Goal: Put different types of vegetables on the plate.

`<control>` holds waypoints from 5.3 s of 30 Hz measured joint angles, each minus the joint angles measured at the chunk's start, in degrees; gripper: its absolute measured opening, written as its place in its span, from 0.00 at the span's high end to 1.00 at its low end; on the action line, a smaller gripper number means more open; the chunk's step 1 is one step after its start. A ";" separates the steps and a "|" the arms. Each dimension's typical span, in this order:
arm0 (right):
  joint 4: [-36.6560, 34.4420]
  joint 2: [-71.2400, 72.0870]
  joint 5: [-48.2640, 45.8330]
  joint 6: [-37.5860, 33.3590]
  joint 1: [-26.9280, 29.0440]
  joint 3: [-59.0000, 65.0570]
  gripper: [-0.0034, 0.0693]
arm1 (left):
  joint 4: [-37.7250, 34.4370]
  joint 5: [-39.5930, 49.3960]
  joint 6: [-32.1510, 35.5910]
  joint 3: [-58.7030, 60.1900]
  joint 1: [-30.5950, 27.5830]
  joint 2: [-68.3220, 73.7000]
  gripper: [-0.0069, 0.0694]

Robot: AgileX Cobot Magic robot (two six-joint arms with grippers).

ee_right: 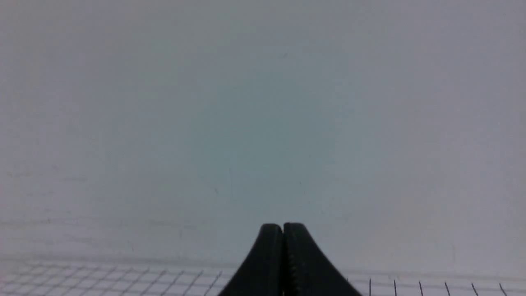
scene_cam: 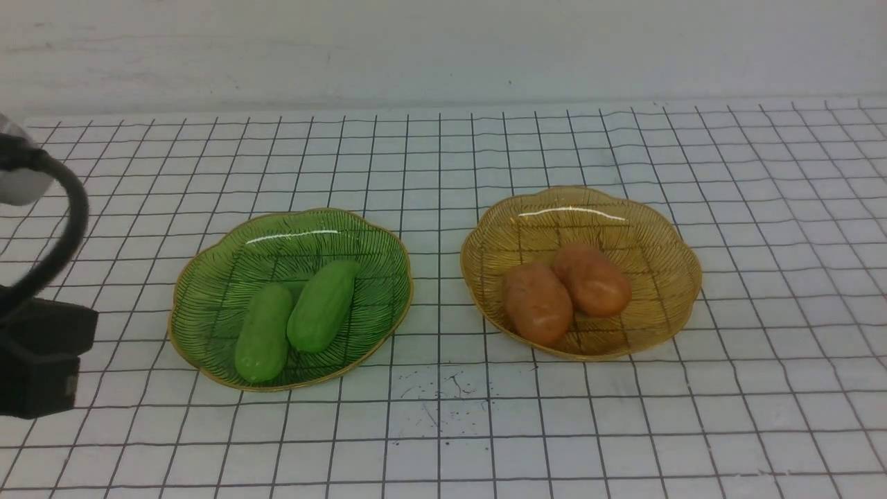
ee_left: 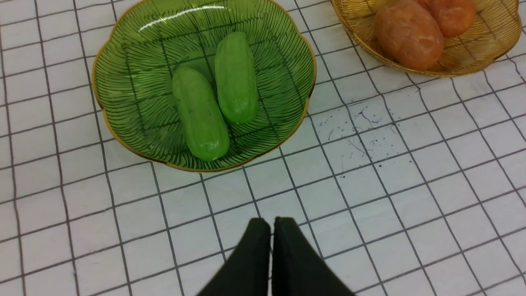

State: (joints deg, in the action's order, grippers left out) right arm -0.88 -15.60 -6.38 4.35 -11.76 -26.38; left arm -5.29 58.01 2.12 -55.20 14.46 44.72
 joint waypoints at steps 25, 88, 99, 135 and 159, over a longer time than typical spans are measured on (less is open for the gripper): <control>0.06 16.53 3.27 -0.37 0.00 4.58 0.97 | -1.52 -22.88 -0.11 16.75 0.00 -22.29 0.92; 0.06 16.53 3.16 -0.50 0.00 4.63 0.97 | 1.49 -36.63 4.63 56.82 -12.90 -45.33 0.92; 0.88 16.53 3.00 -1.58 0.00 4.77 0.97 | 1.49 -36.63 4.68 56.82 -12.94 -45.33 0.92; 2.16 16.45 -15.09 -3.28 13.28 27.77 0.97 | 1.49 -36.42 4.68 56.82 -13.01 -45.33 0.92; 2.17 16.45 -15.13 -3.28 13.23 27.70 0.97 | 1.49 -36.40 4.68 56.82 -13.01 -45.33 0.92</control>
State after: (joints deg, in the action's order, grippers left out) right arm 1.29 0.85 -21.51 1.07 1.47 1.32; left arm -3.79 21.61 6.80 1.62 1.44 -0.61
